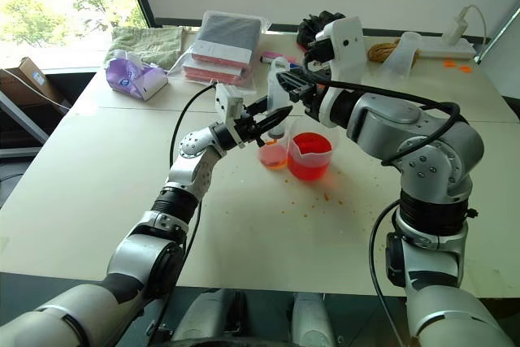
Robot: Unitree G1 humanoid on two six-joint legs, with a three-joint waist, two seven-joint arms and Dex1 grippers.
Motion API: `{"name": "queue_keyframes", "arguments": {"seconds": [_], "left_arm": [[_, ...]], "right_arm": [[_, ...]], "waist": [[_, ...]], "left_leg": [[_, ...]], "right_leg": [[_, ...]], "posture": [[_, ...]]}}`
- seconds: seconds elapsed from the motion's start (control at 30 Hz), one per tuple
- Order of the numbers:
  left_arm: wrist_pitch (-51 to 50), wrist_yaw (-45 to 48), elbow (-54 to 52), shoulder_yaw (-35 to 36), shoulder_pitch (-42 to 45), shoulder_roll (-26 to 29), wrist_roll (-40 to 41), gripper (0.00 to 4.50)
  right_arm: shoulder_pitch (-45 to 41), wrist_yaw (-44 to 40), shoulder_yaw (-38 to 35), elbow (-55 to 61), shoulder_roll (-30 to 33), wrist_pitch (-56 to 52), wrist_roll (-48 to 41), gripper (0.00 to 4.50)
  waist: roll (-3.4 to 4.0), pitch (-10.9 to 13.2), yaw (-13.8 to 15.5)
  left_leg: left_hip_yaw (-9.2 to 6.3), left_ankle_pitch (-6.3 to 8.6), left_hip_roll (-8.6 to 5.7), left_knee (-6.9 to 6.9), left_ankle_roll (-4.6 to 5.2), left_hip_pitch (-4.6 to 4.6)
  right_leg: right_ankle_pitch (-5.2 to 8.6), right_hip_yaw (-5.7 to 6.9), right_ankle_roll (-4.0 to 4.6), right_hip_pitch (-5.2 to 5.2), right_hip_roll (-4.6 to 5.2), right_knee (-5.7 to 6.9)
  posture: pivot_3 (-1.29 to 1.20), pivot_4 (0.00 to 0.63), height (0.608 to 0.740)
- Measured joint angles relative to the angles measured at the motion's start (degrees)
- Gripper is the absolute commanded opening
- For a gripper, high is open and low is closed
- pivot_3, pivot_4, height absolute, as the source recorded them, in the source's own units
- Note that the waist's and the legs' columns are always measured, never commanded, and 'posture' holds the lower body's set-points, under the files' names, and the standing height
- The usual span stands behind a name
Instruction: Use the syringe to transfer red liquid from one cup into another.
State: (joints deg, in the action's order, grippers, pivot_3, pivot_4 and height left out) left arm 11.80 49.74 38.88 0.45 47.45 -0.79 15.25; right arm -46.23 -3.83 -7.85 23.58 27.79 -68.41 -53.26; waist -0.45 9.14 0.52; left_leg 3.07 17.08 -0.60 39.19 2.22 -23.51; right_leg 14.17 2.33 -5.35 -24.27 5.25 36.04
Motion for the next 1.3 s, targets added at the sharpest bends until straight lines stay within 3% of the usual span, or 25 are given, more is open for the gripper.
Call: {"name": "queue_keyframes", "arguments": {"seconds": [0.03,0.3,0.53,0.7,0.97,1.13,1.3], "left_arm": [[-0.05,-0.16,0.00,0.00,0.00,0.00,0.00,1.46],[-0.11,-0.29,-0.81,0.12,0.04,0.00,0.02,1.46],[-1.67,-1.25,-3.69,0.73,1.41,0.19,1.47,1.46],[-8.11,-1.39,-9.11,0.72,1.51,0.11,4.31,1.46],[-27.79,-5.34,-19.44,3.03,4.98,3.62,13.05,1.46],[-45.61,-11.29,-21.57,6.79,9.19,10.27,18.44,1.46],[-59.72,-20.34,-16.73,12.98,16.17,13.12,22.64,1.46]], "right_arm": [[-0.17,-0.43,0.22,0.04,0.00,-0.11,-0.03,3.13],[-1.02,-3.22,-1.72,0.30,1.53,-2.27,-1.17,3.13],[0.50,-10.65,-9.05,1.56,11.41,-4.70,-8.89,3.13],[1.97,-12.43,-12.54,2.13,16.08,-4.43,-11.63,3.13],[5.17,-13.48,-12.56,2.38,18.61,-2.69,-11.33,3.13],[8.61,-24.70,-7.85,6.78,28.04,3.33,-6.10,3.13],[9.05,-33.21,-3.58,7.10,30.50,5.79,-4.56,3.13]], "waist": [[0.00,0.00,0.00],[0.00,0.00,0.14],[-0.01,0.01,0.17],[-0.01,0.01,0.01],[-0.01,0.01,0.09],[0.00,0.03,0.09],[-0.09,0.09,0.16]], "left_leg": [[0.00,0.00,0.00,0.00,0.00,0.00],[0.00,0.00,0.00,0.00,0.00,-0.01],[-0.01,0.01,-0.01,-0.04,-0.01,-0.04],[-0.02,0.01,0.00,-0.05,-0.01,-0.04],[-0.03,0.01,0.00,-0.05,-0.01,-0.04],[-0.03,0.01,-0.01,-0.05,-0.01,-0.05],[-0.04,0.00,-0.01,0.00,-0.02,-0.04]], "right_leg": [[0.00,0.00,0.00,0.00,0.00,0.00],[0.00,0.00,0.00,0.00,0.05,-0.03],[0.00,0.01,0.00,0.00,0.09,-0.10],[0.00,0.00,0.01,-0.01,0.10,-0.09],[0.00,0.00,0.01,-0.02,0.10,-0.09],[0.00,0.01,0.00,-0.02,0.04,-0.09],[0.00,0.02,-0.01,0.00,0.02,-0.06]], "posture": [[0.00,0.150,0.740],[0.00,0.150,0.740],[0.00,0.150,0.740],[0.00,0.150,0.740],[0.00,0.150,0.740],[0.00,0.150,0.740],[0.00,0.150,0.740]]}}
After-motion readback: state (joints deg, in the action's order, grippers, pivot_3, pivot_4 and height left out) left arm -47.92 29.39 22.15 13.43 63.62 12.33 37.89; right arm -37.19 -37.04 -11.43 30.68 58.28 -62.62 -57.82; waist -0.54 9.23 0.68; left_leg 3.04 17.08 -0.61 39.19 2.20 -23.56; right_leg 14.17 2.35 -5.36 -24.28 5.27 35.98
